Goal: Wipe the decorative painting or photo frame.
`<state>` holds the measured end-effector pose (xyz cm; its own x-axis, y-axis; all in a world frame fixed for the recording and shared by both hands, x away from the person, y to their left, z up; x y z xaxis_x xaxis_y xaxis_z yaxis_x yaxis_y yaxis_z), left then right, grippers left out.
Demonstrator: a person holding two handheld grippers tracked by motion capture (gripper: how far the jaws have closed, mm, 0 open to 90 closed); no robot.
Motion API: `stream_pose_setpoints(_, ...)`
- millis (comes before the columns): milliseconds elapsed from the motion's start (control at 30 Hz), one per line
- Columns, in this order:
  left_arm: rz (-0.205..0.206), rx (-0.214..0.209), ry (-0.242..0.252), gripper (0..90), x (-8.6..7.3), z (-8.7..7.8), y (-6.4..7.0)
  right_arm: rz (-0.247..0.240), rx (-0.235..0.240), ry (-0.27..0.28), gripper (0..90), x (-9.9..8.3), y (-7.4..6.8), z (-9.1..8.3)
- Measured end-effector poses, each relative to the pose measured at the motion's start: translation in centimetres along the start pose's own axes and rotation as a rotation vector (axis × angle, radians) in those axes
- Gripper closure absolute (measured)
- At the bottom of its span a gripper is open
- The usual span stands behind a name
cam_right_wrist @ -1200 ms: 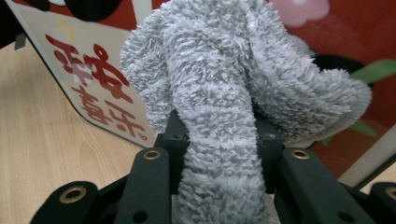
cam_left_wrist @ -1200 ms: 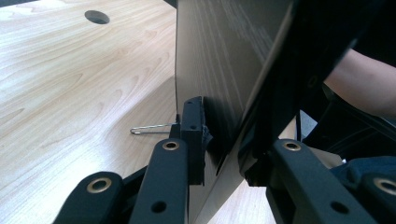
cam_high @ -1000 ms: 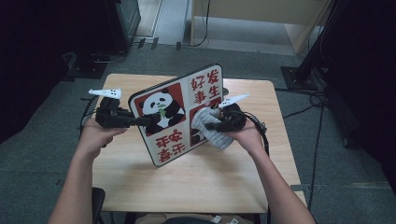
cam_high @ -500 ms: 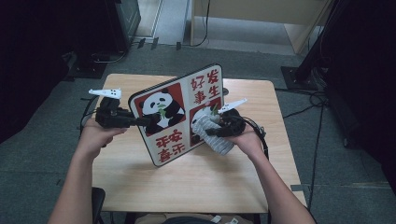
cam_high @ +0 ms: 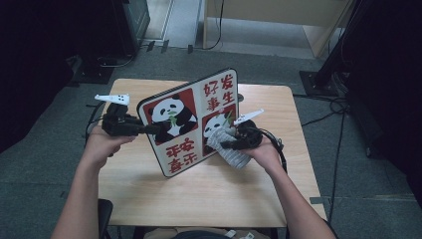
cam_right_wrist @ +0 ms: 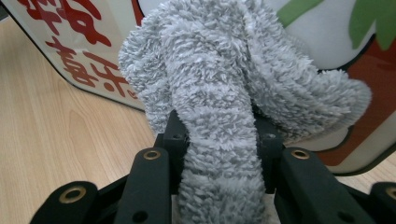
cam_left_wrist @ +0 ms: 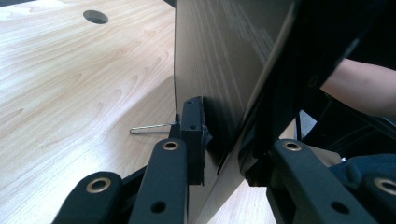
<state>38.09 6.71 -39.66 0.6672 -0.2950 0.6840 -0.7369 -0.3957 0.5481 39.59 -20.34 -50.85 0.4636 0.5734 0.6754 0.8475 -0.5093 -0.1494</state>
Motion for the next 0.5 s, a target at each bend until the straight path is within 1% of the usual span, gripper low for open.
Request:
stream_pose_setpoints(167,0.000,0.001,0.000,74.8,0.0,0.0,0.0,-0.004,-0.001,-0.003,66.9,-0.4,0.0,0.3)
stream_pose_setpoints(333,0.000,-0.002,0.000,74.8,0.0,0.0,0.0,0.003,0.003,-0.010,66.9,-0.7,0.0,0.7)
stream_pose_setpoints(467,0.000,-0.004,0.000,74.7,0.0,0.0,0.0,-0.013,-0.001,-0.008,66.9,-1.3,0.1,1.1)
stream_pose_setpoints(500,0.001,-0.002,0.000,74.7,0.0,0.0,0.0,-0.012,0.001,-0.018,66.9,-1.6,0.2,1.3)
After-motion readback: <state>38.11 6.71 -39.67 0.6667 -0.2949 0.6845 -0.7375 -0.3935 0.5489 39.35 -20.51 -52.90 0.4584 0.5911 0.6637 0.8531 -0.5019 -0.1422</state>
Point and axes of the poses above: each handheld gripper's, and its own axes: z roughly forward along the jaws, x roughly out of its top, y roughly to its right, the point moved 9 cm from there along z, roughly forward along the jaws, and after that the axes turned 11 degrees about -z, right-handed, at the moved point
